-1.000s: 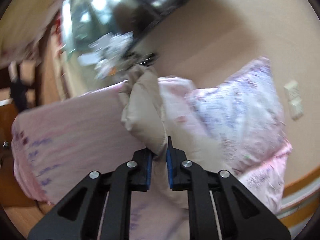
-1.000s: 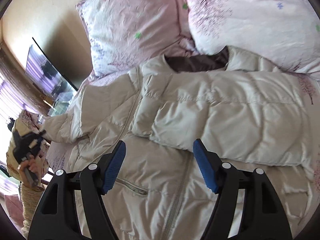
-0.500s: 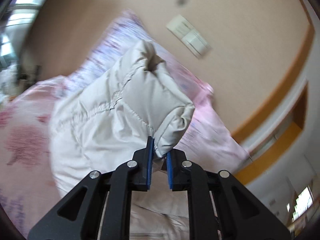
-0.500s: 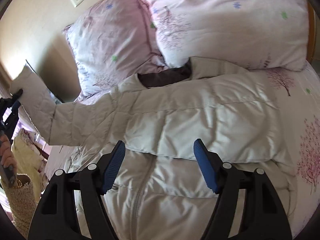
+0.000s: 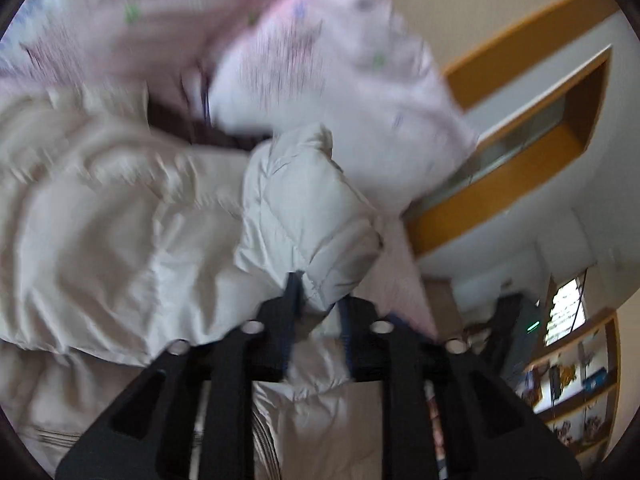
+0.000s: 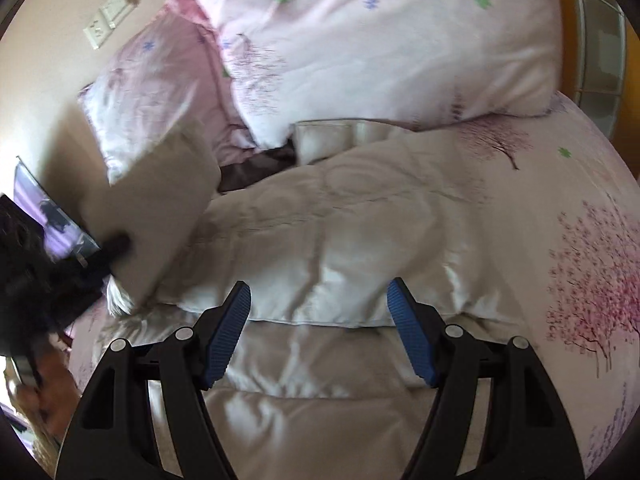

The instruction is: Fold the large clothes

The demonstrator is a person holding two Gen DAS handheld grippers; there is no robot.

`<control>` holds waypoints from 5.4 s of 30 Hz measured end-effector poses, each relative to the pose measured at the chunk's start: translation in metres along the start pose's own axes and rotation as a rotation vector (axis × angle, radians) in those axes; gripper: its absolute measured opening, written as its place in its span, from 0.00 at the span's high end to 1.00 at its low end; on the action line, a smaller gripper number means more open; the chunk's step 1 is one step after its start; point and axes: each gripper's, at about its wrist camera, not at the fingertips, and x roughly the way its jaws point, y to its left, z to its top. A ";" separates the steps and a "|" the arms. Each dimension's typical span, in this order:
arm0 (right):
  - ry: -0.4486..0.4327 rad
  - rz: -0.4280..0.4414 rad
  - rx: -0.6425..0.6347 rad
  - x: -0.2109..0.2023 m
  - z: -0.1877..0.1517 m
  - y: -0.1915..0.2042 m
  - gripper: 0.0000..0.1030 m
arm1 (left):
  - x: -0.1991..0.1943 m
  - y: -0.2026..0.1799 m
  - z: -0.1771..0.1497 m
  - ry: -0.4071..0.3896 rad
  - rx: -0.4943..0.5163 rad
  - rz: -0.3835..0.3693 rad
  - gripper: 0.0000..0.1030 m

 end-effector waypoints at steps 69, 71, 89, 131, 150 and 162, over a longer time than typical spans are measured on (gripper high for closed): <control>0.135 0.129 0.392 -0.083 -0.136 -0.168 0.27 | -0.241 0.146 -0.166 -0.137 0.146 0.608 0.02; 0.155 0.165 0.407 -0.080 -0.146 -0.170 0.27 | -0.243 0.155 -0.172 -0.125 0.092 0.539 0.07; 0.189 0.357 0.395 -0.073 -0.178 -0.162 0.43 | -0.219 0.174 -0.198 -0.064 -0.090 0.232 0.40; -0.280 0.119 0.177 -0.037 0.051 -0.036 0.85 | -0.190 0.142 0.060 -0.326 -0.098 0.300 0.87; 0.012 -0.144 0.239 0.093 0.100 -0.053 0.85 | -0.111 0.195 0.138 -0.199 -0.200 0.417 0.86; 0.060 0.025 0.440 0.102 0.107 -0.090 0.65 | -0.110 0.213 0.143 -0.208 -0.304 0.286 0.57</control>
